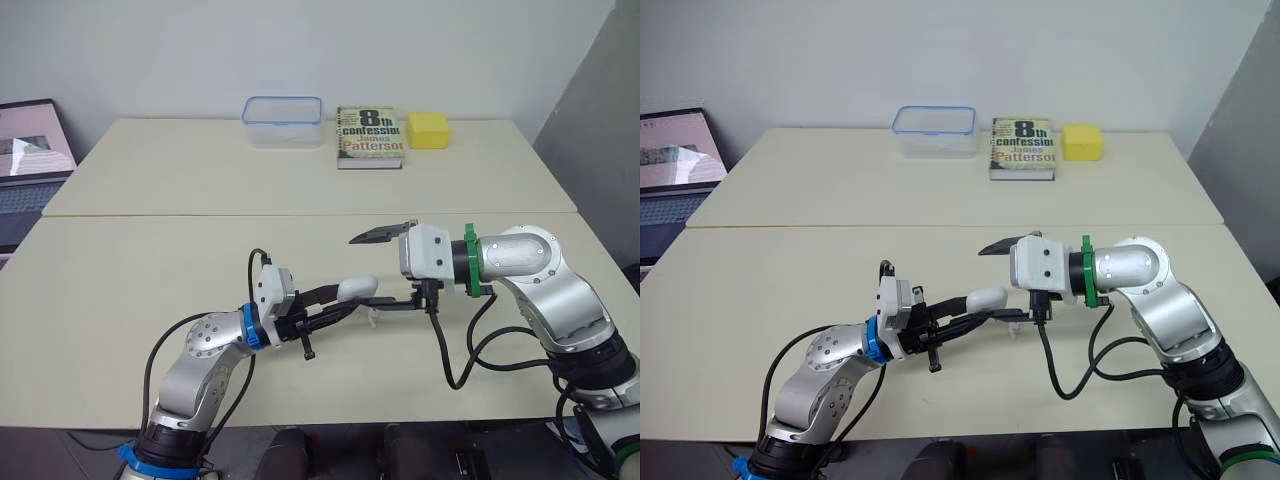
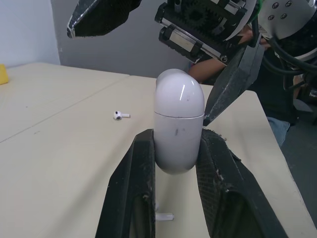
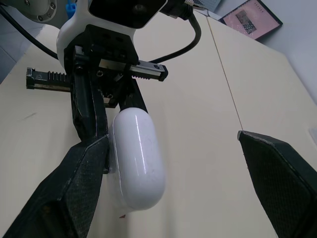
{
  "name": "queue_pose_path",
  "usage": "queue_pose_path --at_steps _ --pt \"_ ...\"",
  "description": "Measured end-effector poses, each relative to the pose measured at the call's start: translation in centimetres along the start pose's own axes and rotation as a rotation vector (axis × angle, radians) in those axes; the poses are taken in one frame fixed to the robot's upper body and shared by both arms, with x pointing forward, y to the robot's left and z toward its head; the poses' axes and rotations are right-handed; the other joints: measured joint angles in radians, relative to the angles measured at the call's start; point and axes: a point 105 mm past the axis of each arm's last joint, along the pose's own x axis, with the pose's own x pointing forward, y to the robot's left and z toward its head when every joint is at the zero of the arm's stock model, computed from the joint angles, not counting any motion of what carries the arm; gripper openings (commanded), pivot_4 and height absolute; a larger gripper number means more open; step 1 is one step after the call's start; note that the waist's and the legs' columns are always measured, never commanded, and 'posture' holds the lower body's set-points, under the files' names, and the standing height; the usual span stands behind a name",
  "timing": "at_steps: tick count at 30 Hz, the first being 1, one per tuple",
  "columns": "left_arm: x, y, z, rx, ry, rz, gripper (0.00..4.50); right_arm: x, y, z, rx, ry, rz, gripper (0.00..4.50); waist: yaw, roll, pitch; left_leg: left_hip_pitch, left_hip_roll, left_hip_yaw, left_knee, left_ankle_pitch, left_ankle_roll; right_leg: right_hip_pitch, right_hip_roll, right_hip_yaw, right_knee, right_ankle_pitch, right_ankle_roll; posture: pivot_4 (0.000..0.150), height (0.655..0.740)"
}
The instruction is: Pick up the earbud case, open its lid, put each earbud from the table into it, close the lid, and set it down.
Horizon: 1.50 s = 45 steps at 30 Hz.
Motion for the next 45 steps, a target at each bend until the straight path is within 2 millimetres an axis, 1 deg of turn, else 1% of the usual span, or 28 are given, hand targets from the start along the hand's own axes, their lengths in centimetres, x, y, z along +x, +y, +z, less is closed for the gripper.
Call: queue_pose_path --at_steps 11,18,31,45 --pt "-0.1 0.0 0.0 0.021 0.011 -0.005 0.75 -0.7 -0.5 -0.1 0.017 0.035 0.024 4.35 0.0 0.0 0.0 0.0 0.0 0.0 0.0 0.0 0.0 0.0 0.0 0.0 0.0 0.0 0.0 0.15 0.74" --pt "-0.3 0.1 -0.1 0.033 0.017 -0.004 0.75 -0.9 -1.0 0.6 0.019 0.022 0.026 4.35 0.0 0.0 0.0 0.0 0.0 0.0 0.0 0.0 0.0 0.0 0.0 0.0 0.0 0.0 0.0 0.15 0.74" --pt "-0.4 -0.2 -0.3 0.043 0.031 -0.027 0.75 -1.1 -1.1 0.8 0.043 0.006 0.036 4.35 0.0 0.0 0.0 0.0 0.0 0.0 0.0 0.0 0.0 0.0 0.0 0.0 0.0 0.0 0.0 0.15 0.74" --pt "-0.5 -0.4 -0.6 0.038 0.037 -0.031 0.75 -1.5 -1.6 0.4 0.058 0.014 0.01 4.35 0.0 0.0 0.0 0.0 0.0 0.0 0.0 0.0 0.0 0.0 0.0 0.0 0.0 0.0 0.0 0.15 0.74"
